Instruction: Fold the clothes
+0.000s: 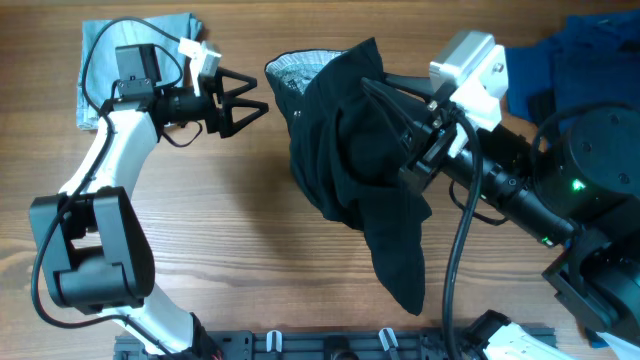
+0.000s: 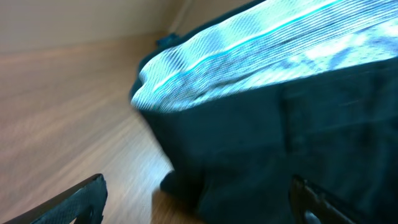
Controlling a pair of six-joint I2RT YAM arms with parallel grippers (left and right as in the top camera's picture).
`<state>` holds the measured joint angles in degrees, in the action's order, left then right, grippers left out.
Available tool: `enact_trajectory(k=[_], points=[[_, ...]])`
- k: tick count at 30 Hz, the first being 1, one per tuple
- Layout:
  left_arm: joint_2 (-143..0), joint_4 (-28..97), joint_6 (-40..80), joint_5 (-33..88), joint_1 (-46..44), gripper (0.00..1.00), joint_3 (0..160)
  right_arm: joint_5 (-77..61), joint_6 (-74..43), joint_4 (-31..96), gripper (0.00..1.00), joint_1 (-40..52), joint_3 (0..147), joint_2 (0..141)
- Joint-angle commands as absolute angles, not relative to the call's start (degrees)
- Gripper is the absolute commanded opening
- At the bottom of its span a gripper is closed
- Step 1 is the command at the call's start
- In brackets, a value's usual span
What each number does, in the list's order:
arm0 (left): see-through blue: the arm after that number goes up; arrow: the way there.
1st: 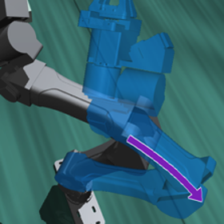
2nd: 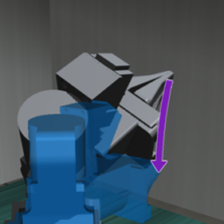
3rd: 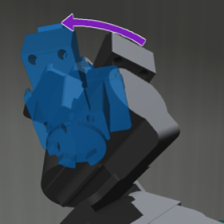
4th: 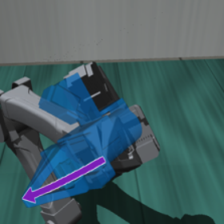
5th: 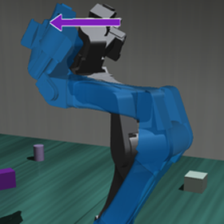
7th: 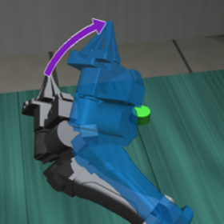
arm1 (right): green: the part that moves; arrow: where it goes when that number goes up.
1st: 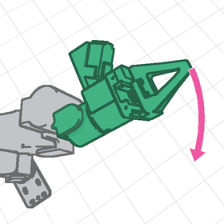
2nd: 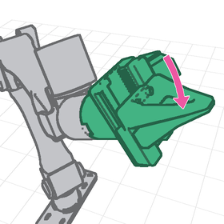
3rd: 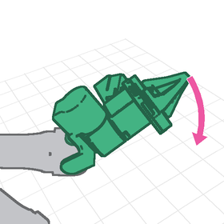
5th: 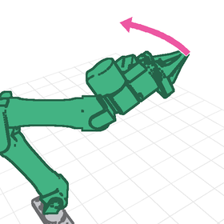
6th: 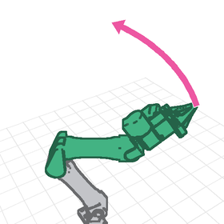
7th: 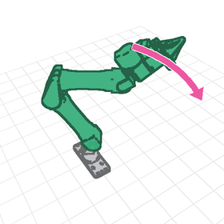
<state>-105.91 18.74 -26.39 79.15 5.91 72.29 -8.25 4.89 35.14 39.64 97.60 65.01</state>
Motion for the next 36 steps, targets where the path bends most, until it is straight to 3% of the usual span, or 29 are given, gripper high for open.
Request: enact_trajectory(k=[1,16,28,36], points=[[-106.3,15.3,-28.3,88.3,6.0,0.87,73.3,-7.2,6.0,34.1,0.04,39.7,99.3,63.9],[-109.7,9.1,-28.3,87.3,2.1,0.86,73.3,-7.2,6.0,34.1,0.04,39.7,99.3,63.9],[-109.8,5.2,-28.3,85.8,1.3,1.0,73.3,-7.9,5.8,34.1,0.04,39.7,99.3,63.9],[-110.4,3.1,-27.9,82.4,-0.8,1.0,73.3,-8.2,5.8,34.1,0.04,39.7,99.3,63.9]])
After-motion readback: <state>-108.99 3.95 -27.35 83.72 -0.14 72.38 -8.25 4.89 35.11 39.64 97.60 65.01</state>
